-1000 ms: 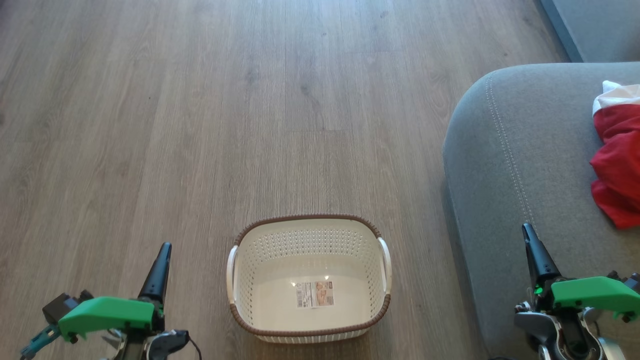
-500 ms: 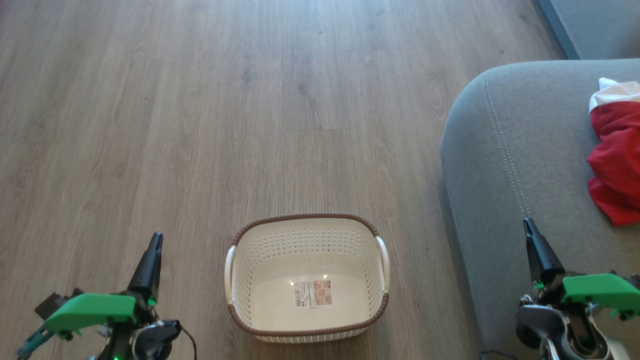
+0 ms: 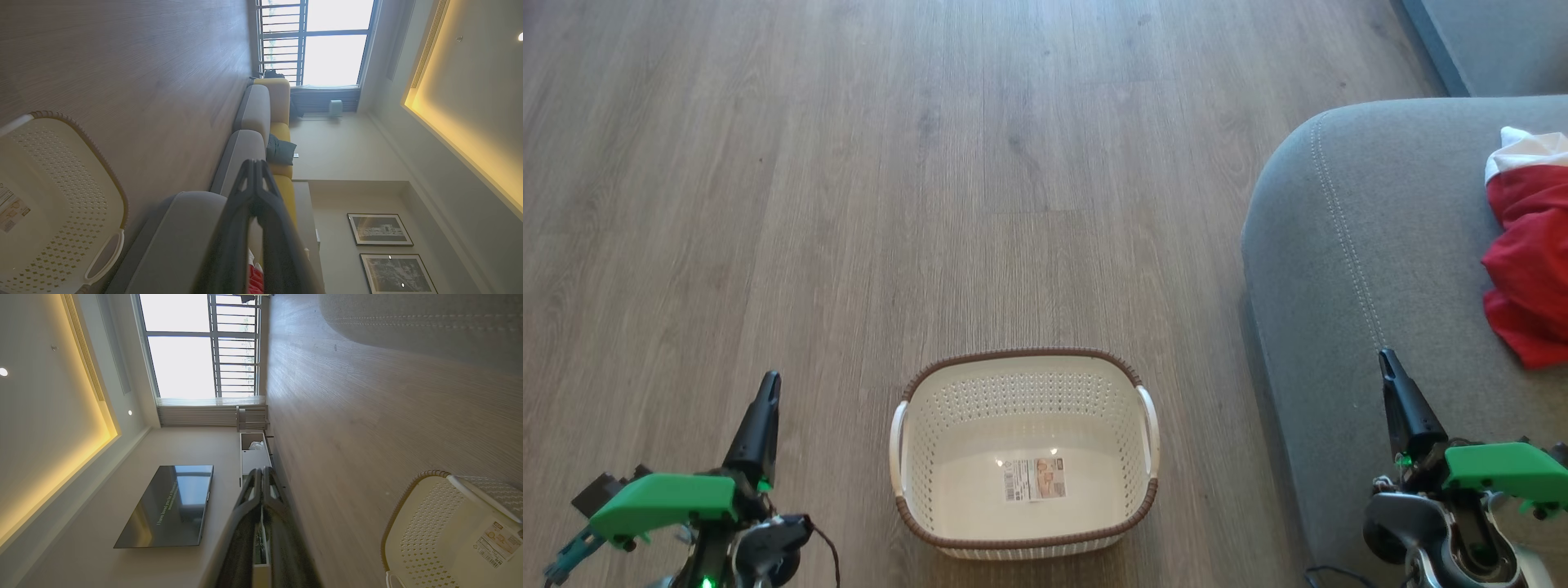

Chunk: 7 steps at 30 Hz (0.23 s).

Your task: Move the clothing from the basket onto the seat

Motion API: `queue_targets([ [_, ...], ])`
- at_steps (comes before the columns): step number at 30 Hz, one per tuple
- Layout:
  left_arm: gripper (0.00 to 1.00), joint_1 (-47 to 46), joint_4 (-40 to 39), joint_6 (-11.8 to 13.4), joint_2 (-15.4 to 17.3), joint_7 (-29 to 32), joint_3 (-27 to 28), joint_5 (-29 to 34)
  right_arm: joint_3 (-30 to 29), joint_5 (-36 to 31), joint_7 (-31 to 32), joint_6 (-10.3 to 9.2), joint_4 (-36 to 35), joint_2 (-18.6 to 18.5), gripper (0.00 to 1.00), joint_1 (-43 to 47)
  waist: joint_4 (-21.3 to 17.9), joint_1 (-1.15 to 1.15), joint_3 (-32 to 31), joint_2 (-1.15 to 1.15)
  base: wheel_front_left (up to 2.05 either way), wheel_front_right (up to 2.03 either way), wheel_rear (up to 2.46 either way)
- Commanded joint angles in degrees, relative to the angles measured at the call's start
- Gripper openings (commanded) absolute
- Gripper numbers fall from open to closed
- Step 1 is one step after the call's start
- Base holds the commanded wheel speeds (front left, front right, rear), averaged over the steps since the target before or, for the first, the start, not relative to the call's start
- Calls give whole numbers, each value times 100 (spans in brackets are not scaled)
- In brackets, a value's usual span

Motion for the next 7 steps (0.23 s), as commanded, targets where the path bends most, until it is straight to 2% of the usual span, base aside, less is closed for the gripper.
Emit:
queue_targets([
  [1,0,-266,-187,-53,39,29,189,-21,99,33,34,3,-208,-69,0,-277,0,0,0,0,0,0,0],
  [7,0,-267,-187,-53,33,36,198,-13,99,32,35,3,-208,-69,0,-278,0,0,0,0,0,0,0],
])
